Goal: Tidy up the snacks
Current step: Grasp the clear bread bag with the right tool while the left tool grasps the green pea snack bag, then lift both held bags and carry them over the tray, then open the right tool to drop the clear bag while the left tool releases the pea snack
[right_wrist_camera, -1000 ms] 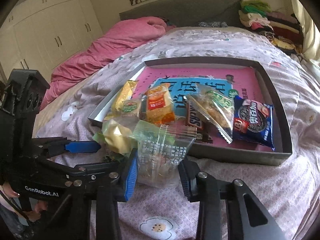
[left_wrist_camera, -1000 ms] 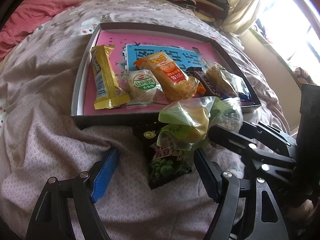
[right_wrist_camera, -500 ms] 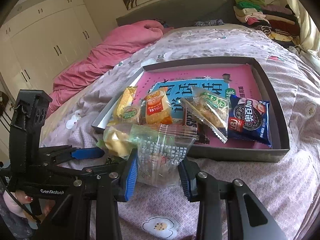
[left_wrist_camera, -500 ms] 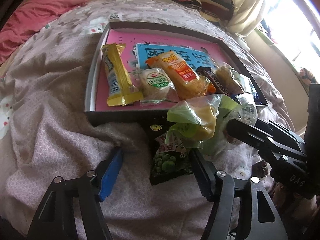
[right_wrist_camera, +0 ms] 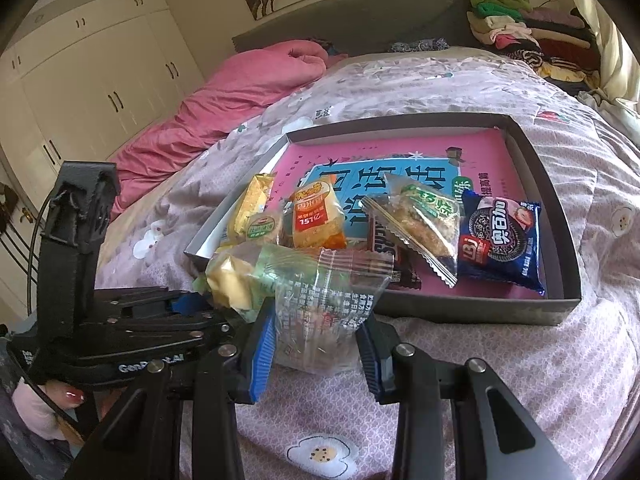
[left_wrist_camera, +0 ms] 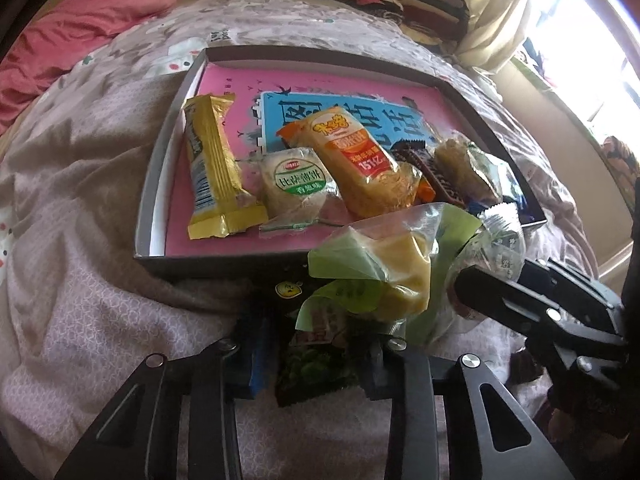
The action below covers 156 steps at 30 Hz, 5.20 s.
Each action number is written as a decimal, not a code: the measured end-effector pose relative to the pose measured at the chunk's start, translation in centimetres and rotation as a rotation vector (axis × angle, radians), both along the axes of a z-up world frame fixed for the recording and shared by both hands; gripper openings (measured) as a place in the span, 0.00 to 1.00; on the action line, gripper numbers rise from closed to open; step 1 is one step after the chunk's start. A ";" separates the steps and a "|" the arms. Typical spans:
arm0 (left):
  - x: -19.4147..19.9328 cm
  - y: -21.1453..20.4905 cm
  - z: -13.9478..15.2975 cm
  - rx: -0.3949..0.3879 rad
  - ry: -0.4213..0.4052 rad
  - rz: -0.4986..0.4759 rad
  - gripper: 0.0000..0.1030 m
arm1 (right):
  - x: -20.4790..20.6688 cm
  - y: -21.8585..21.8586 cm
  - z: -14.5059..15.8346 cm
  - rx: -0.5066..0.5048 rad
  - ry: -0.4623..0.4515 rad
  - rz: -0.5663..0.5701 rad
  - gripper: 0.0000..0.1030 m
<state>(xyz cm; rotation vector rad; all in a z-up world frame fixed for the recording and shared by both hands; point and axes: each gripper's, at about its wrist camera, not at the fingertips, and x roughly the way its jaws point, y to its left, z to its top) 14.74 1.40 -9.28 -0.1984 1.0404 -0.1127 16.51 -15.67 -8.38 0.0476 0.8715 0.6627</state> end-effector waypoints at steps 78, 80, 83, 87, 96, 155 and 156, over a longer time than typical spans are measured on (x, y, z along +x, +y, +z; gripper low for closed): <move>-1.7 1.3 10.2 0.127 -0.236 0.043 0.31 | -0.3 -5.2 4.5 0.099 -0.152 -0.140 0.36; -1.2 0.8 10.2 0.125 -0.237 0.037 0.31 | -0.1 -5.6 4.7 0.099 -0.159 -0.153 0.36; -0.4 0.3 10.0 0.113 -0.234 0.031 0.31 | 0.3 -6.2 4.9 0.105 -0.165 -0.173 0.36; 0.4 -0.2 9.6 0.102 -0.224 0.028 0.31 | 0.8 -7.0 5.1 0.108 -0.172 -0.201 0.36; 1.9 -0.9 8.4 0.093 -0.197 0.028 0.31 | 1.4 -8.1 5.5 0.100 -0.198 -0.246 0.36; 4.4 -1.6 4.4 0.033 -0.126 0.022 0.52 | 4.1 -6.9 2.5 0.002 -0.122 -0.239 0.47; 4.3 -1.5 4.5 0.031 -0.128 0.023 0.55 | 4.0 -7.0 2.6 0.005 -0.129 -0.242 0.49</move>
